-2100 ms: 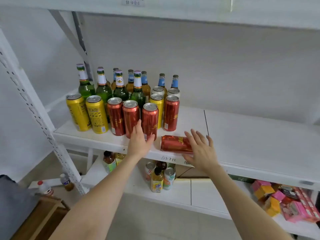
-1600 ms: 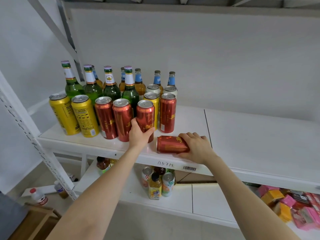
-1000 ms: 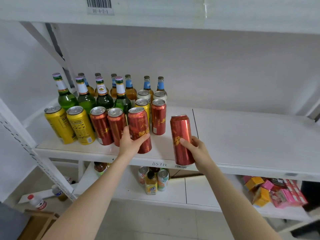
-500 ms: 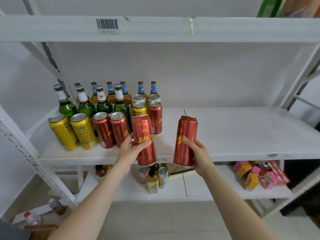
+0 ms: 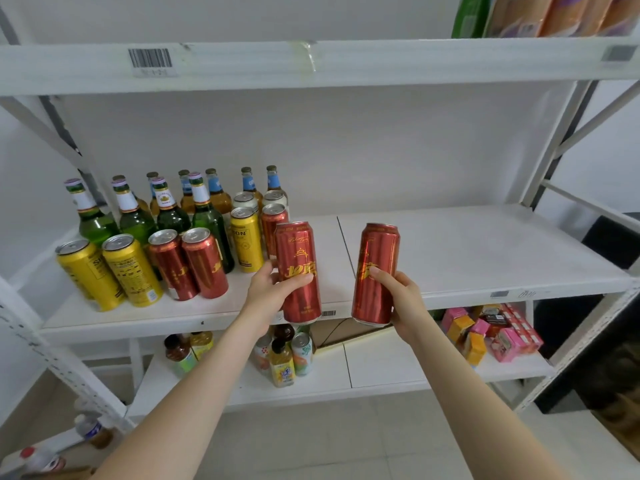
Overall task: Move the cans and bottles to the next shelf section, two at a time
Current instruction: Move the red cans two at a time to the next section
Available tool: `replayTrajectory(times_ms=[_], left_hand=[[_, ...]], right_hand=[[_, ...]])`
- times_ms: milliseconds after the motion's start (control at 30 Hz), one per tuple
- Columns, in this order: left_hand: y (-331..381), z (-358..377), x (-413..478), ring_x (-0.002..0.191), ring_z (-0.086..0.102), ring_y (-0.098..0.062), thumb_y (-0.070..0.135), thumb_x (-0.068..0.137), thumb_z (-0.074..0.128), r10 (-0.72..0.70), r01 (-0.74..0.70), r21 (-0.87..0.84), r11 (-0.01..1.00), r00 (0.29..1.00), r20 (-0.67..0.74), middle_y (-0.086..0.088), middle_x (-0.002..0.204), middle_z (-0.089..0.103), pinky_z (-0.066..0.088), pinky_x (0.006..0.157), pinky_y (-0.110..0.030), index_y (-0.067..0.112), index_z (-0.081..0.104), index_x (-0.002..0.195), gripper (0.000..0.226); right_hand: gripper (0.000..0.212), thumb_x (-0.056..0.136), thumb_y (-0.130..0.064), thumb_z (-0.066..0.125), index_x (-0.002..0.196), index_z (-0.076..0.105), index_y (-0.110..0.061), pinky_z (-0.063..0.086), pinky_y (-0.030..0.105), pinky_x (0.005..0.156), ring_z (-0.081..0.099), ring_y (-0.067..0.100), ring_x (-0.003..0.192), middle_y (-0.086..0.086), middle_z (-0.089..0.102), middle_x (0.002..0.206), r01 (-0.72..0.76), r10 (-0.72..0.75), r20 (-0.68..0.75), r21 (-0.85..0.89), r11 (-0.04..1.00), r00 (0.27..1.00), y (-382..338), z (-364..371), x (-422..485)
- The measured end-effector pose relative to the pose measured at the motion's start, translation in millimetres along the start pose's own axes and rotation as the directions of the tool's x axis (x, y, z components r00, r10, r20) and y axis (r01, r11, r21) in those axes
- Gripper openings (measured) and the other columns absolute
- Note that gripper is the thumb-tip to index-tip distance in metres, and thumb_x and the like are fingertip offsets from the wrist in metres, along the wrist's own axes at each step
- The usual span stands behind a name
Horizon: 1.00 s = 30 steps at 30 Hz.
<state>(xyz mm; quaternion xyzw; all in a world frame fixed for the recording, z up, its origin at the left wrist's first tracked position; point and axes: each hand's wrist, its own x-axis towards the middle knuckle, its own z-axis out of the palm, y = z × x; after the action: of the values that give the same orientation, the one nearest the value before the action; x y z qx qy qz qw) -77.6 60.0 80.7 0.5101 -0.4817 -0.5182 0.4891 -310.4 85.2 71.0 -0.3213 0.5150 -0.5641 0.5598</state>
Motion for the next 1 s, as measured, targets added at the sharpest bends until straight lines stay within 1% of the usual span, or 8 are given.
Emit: replayTrajectory(times_ms=[67, 133, 300, 400, 567, 633, 833, 1000], left_hand=[[4, 21, 0, 0.104, 0.065, -0.014, 0.023, 0.075, 0.084, 0.012, -0.012, 0.006, 1.0, 1.0, 0.008, 0.005, 0.112, 0.068, 0.053, 0.087, -0.038, 0.038, 0.058, 0.11, 0.045], [7, 45, -2, 0.103, 0.065, -0.013, 0.025, 0.074, 0.084, 0.02, -0.02, 0.01, 1.0, 1.0, 0.011, 0.005, 0.113, 0.068, 0.052, 0.083, -0.035, 0.035, 0.057, 0.115, 0.05], [14, 112, -8, 0.102, 0.065, -0.014, 0.027, 0.073, 0.085, 0.006, -0.006, 0.013, 1.0, 1.0, -0.002, 0.002, 0.113, 0.067, 0.05, 0.075, -0.031, 0.028, 0.054, 0.123, 0.058], [16, 152, -12, 0.101, 0.064, -0.015, 0.028, 0.075, 0.084, -0.001, 0.001, 0.011, 1.0, 1.0, -0.014, 0.002, 0.112, 0.066, 0.049, 0.074, -0.031, 0.029, 0.053, 0.12, 0.055], [14, 209, -10, 0.099, 0.063, -0.014, 0.028, 0.075, 0.083, -0.017, 0.017, 0.015, 1.0, 1.0, -0.016, 0.005, 0.108, 0.065, 0.048, 0.07, -0.03, 0.03, 0.053, 0.118, 0.053], [13, 230, -5, 0.099, 0.063, -0.016, 0.027, 0.074, 0.084, -0.018, 0.018, 0.019, 1.0, 1.0, -0.007, 0.005, 0.109, 0.066, 0.049, 0.072, -0.031, 0.03, 0.053, 0.118, 0.054], [13, 291, 28, 0.102, 0.065, -0.017, 0.03, 0.069, 0.088, -0.012, 0.009, 0.078, 0.997, 0.999, 0.039, 0.002, 0.113, 0.067, 0.049, 0.075, -0.033, 0.033, 0.053, 0.118, 0.06], [18, 348, 69, 0.1, 0.068, -0.018, 0.026, 0.069, 0.088, 0.001, -0.01, 0.098, 0.995, 0.996, 0.095, -0.002, 0.112, 0.069, 0.053, 0.074, -0.032, 0.033, 0.057, 0.112, 0.053]], right_hand=[[0.049, 0.082, -0.026, 0.077, 0.124, 0.058, -0.009, 0.058, 0.04, 0.078, 0.071, 0.023, 0.096, 0.013, 0.07, 0.115, 0.011, -0.011, 0.009, -0.003, 1.0, 1.0, -9, -20, 3], [0.049, 0.082, -0.026, 0.077, 0.124, 0.058, -0.01, 0.058, 0.039, 0.075, 0.071, 0.022, 0.095, 0.012, 0.069, 0.115, 0.016, -0.016, 0.02, -0.01, 1.0, 1.0, -19, -42, 6], [0.054, 0.08, -0.029, 0.078, 0.127, 0.056, -0.012, 0.057, 0.041, 0.077, 0.069, 0.025, 0.1, 0.011, 0.068, 0.117, 0.02, -0.018, 0.041, -0.064, 0.998, 0.999, -44, -103, 14], [0.05, 0.081, -0.028, 0.078, 0.124, 0.057, -0.012, 0.057, 0.04, 0.073, 0.07, 0.025, 0.097, 0.011, 0.069, 0.114, 0.013, -0.009, 0.049, -0.072, 0.997, 0.999, -58, -141, 19], [0.051, 0.079, -0.027, 0.08, 0.123, 0.058, -0.011, 0.057, 0.05, 0.089, 0.07, 0.026, 0.098, 0.013, 0.071, 0.113, 0.007, -0.005, 0.029, -0.075, 0.997, 1.0, -71, -196, 32], [0.051, 0.079, -0.027, 0.08, 0.122, 0.059, -0.011, 0.056, 0.051, 0.091, 0.071, 0.026, 0.097, 0.013, 0.072, 0.111, 0.01, -0.009, 0.017, -0.067, 0.998, 1.0, -76, -216, 38], [0.046, 0.08, -0.023, 0.079, 0.12, 0.06, -0.009, 0.059, 0.042, 0.077, 0.072, 0.024, 0.091, 0.014, 0.072, 0.108, 0.025, -0.026, -0.008, -0.039, 0.999, 1.0, -93, -263, 69], [0.047, 0.079, -0.022, 0.08, 0.119, 0.061, -0.009, 0.057, 0.038, 0.073, 0.071, 0.025, 0.094, 0.015, 0.071, 0.112, 0.054, -0.055, -0.022, -0.038, 0.998, 0.998, -113, -306, 105]])
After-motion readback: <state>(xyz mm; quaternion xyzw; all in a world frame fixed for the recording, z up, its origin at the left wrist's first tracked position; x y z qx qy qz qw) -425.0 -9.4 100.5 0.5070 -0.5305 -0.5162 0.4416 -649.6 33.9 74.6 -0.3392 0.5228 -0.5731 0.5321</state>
